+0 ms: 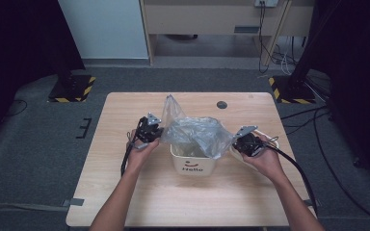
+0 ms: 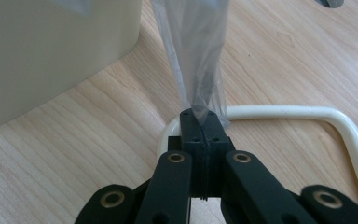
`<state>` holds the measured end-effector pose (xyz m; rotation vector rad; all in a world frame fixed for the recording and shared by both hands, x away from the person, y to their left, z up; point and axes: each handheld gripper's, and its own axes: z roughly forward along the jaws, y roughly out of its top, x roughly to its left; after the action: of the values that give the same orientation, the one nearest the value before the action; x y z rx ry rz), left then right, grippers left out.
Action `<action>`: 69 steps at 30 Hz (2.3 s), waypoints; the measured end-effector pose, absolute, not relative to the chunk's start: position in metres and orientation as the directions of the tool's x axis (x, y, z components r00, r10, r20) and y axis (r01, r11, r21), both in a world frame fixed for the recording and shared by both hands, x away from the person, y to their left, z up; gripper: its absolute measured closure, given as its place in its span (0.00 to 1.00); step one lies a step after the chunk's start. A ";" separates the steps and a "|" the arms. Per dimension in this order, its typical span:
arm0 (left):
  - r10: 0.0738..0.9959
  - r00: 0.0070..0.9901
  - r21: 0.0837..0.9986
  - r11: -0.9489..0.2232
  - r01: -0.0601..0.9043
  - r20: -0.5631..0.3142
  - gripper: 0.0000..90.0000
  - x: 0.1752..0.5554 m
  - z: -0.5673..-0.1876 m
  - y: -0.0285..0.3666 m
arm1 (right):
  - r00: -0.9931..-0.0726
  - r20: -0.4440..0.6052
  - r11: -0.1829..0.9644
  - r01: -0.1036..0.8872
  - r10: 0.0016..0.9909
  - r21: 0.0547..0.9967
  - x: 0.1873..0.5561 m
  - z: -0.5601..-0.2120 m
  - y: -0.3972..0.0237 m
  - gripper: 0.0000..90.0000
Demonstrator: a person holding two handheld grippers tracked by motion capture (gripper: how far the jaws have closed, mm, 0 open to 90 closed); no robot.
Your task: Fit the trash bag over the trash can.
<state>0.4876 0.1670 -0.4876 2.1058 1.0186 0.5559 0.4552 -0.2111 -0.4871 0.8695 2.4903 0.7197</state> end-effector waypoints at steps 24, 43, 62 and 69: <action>0.813 0.577 0.849 -0.357 0.390 0.077 0.68 0.464 -0.437 0.192 | -0.674 -0.247 0.590 0.341 0.696 0.732 0.440 -0.453 -0.226 0.44; 0.757 0.654 0.903 -0.288 0.320 0.010 0.56 0.429 -0.378 0.198 | -0.706 -0.238 0.551 0.253 0.668 0.795 0.402 -0.409 -0.242 0.51; 0.699 0.712 0.855 -0.324 0.404 -0.072 0.32 0.452 -0.359 0.156 | -0.798 -0.186 0.540 0.197 0.574 0.818 0.401 -0.378 -0.223 0.34; 0.683 0.725 0.817 -0.371 0.443 -0.083 0.42 0.457 -0.377 0.148 | -0.835 -0.156 0.555 0.199 0.527 0.807 0.413 -0.391 -0.210 0.29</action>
<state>0.4574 0.1484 -0.3772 2.0259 0.8550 0.3373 0.4131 -0.2097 -0.3914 0.5916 2.4118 1.1823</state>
